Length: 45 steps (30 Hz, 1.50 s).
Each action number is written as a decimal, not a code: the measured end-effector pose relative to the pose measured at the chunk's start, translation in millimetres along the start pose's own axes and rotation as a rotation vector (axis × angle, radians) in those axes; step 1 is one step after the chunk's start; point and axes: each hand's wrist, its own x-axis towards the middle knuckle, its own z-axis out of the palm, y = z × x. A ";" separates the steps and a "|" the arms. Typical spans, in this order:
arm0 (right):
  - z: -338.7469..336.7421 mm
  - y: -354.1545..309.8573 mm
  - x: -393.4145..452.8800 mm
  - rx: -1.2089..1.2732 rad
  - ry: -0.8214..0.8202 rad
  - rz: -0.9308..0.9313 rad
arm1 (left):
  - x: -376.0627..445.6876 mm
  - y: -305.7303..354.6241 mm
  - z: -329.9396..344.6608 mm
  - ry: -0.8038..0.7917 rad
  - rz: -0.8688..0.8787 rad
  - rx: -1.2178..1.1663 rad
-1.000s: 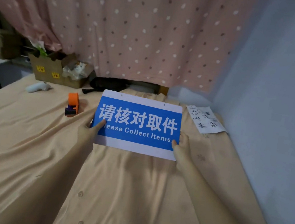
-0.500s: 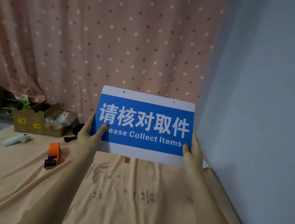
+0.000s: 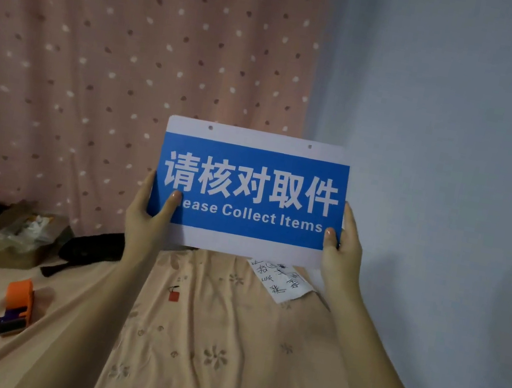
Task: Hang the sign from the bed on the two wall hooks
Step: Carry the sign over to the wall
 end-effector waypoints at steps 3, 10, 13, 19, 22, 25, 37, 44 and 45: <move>-10.5 -8.5 -3.1 -0.010 0.048 -0.016 | 1.7 5.7 10.8 -0.034 0.026 -0.045; -44.6 -23.1 -7.3 -0.028 0.147 -0.032 | -4.1 20.3 43.3 -0.122 0.027 -0.140; -57.1 -27.6 -6.3 -0.042 0.186 -0.046 | -6.0 22.2 55.9 -0.156 0.006 -0.159; -80.3 -35.9 -7.4 -0.037 0.248 -0.063 | -13.9 30.7 79.2 -0.194 0.034 -0.172; -98.4 -39.3 -11.7 -0.047 0.285 -0.068 | -22.4 36.8 93.7 -0.213 0.031 -0.196; -121.4 -44.1 -20.7 -0.073 0.327 -0.082 | -36.6 44.3 110.2 -0.239 0.031 -0.233; -239.2 -90.5 -69.8 -0.167 0.526 -0.185 | -120.3 98.4 197.5 -0.390 0.041 -0.400; -313.8 -130.7 -105.8 -0.197 0.642 -0.236 | -177.6 135.9 249.6 -0.498 -0.001 -0.499; -325.2 -136.1 -111.0 -0.198 0.660 -0.239 | -187.5 143.8 256.8 -0.505 -0.004 -0.514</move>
